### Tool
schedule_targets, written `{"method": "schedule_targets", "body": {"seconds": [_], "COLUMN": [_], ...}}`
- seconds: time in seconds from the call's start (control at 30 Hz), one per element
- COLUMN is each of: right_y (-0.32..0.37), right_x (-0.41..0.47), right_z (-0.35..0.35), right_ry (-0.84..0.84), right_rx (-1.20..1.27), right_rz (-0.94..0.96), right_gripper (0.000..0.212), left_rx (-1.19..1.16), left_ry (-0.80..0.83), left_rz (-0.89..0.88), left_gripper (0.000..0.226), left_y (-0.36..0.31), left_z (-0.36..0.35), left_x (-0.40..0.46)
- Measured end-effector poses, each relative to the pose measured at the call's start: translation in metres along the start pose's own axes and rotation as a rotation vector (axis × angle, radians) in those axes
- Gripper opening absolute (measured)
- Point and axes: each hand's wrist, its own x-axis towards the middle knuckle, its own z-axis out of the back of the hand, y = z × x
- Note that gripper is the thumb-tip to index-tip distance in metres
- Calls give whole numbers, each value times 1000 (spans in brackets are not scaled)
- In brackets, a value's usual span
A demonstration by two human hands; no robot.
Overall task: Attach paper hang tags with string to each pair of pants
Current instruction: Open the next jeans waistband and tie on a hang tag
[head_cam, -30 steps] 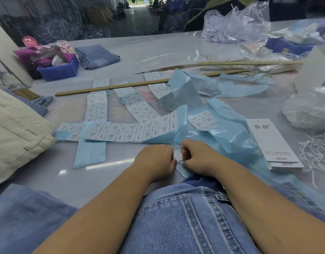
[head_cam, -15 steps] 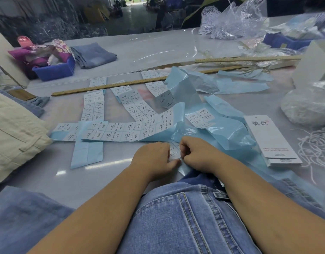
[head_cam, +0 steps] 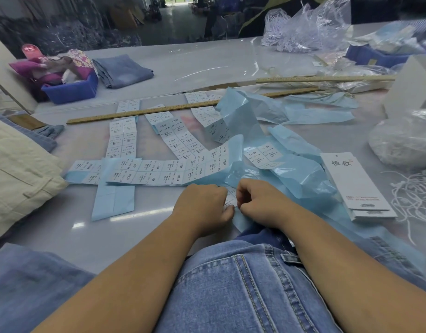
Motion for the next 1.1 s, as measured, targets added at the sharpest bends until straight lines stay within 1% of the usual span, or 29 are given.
{"method": "schedule_targets", "body": {"seconds": [0.1, 0.23, 0.33, 0.4, 0.5, 0.57, 0.67, 0.8, 0.87, 0.93, 1.0, 1.03, 1.1], "right_y": [-1, -2, -3, -3, 0, 2, 3, 3, 7, 18, 33, 39, 47], "right_x": [1, 1, 1, 1, 2, 1, 2, 1, -2, -6, -12, -15, -24], "right_z": [0, 1, 1, 1, 3, 3, 2, 2, 3, 10, 27, 36, 55], "right_ry": [-10, -23, -30, -36, -38, -36, -27, -28, -42, -125, -224, -243, -217], "right_rx": [6, 12, 54, 71, 84, 78, 86, 121, 220, 491, 745, 809, 816], "right_rz": [-2, -3, -21, -31, -41, -61, -94, -120, -121, -101, -122, -152, -216], "right_gripper": [23, 24, 23, 23, 21, 21, 18, 12, 14, 20, 32, 40, 51], "left_rx": [-23, -43, -238, -391, -517, -552, -541, -473, -415, -318, -229, -191, -120], "left_ry": [-44, -30, -40, -92, -184, -264, -390, -598, -670, -681, -667, -659, -642], "left_rz": [-5, 7, 118, 199, 255, 270, 259, 173, 82, -34, -137, -182, -266], "left_gripper": [24, 21, 20, 18, 17, 16, 16, 18, 17, 21, 22, 21, 22], "left_y": [2, 4, 7, 9, 11, 11, 8, 1, -3, -10, -17, -20, -29], "left_z": [3, 4, 5, 7, 13, 17, 24, 38, 45, 51, 58, 62, 71], "left_x": [1, 2, 0, -2, -4, -5, -7, -10, -11, -10, -8, -5, -1]}}
